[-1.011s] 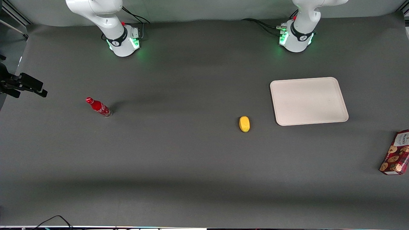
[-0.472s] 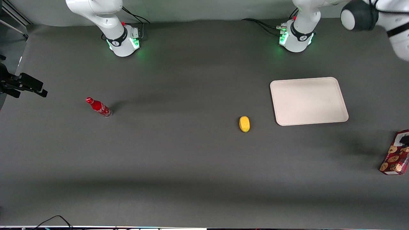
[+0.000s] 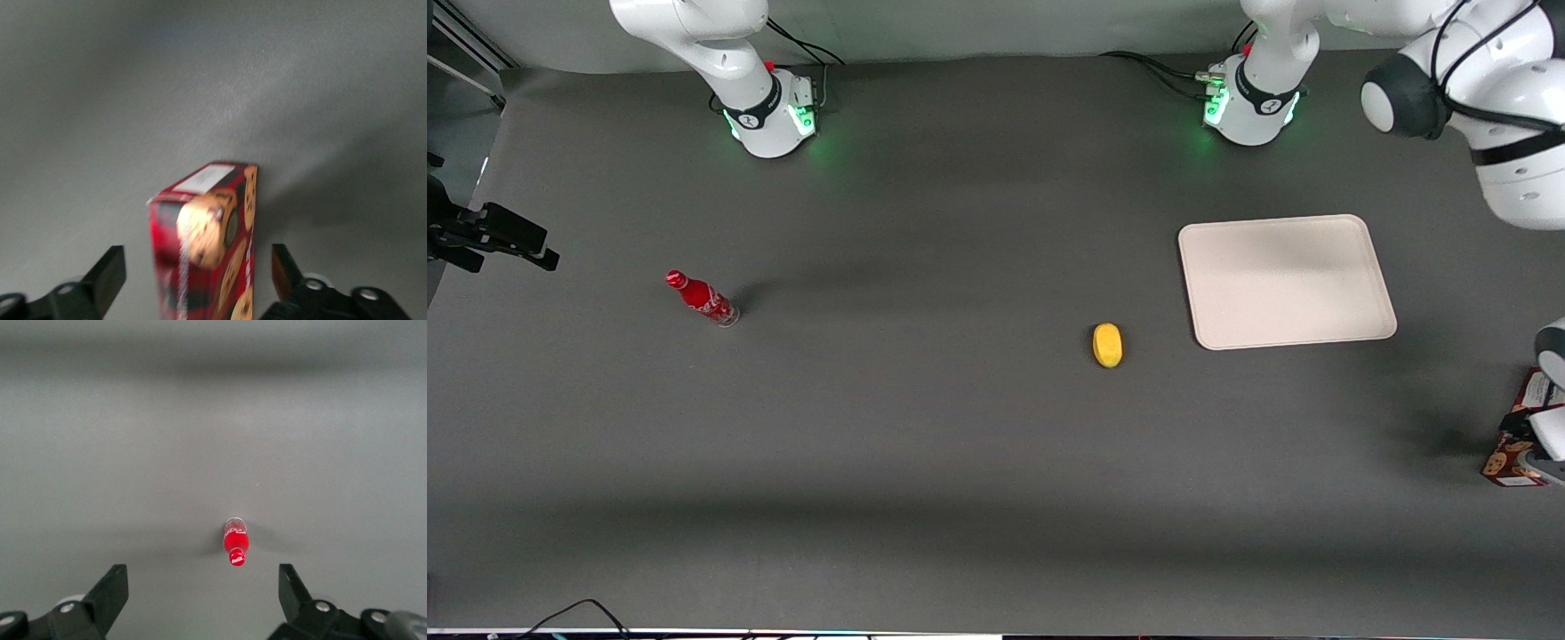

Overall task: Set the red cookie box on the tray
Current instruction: 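Close the left gripper on the red cookie box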

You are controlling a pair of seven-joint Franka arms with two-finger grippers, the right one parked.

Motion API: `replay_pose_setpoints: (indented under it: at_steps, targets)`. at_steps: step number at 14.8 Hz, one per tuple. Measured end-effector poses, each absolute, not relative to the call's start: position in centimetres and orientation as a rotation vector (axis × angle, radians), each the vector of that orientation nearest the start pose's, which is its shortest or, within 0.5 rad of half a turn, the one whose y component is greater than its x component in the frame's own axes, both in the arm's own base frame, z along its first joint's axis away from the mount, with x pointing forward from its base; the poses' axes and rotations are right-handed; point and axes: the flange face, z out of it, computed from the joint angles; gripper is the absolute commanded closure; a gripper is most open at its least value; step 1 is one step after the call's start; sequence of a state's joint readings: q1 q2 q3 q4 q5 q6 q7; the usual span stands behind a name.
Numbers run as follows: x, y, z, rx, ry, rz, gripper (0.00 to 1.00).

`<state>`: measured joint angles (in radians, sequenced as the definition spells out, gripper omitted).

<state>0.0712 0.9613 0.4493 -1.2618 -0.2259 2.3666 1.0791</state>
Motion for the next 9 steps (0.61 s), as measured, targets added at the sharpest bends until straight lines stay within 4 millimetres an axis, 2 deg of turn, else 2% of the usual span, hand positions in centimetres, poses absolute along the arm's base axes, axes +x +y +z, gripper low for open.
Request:
replay_pose_setpoints:
  at_steps: [1, 2, 4, 9]
  targets:
    - [71.4, 29.1, 21.9, -2.728, 0.875, -0.071, 0.76]
    - [71.3, 29.1, 21.0, -2.741, 0.863, -0.079, 1.0]
    - [71.2, 29.1, 20.1, -2.772, 0.837, -0.097, 1.0]
    - [71.3, 29.1, 20.2, -2.795, 0.822, -0.11, 1.0]
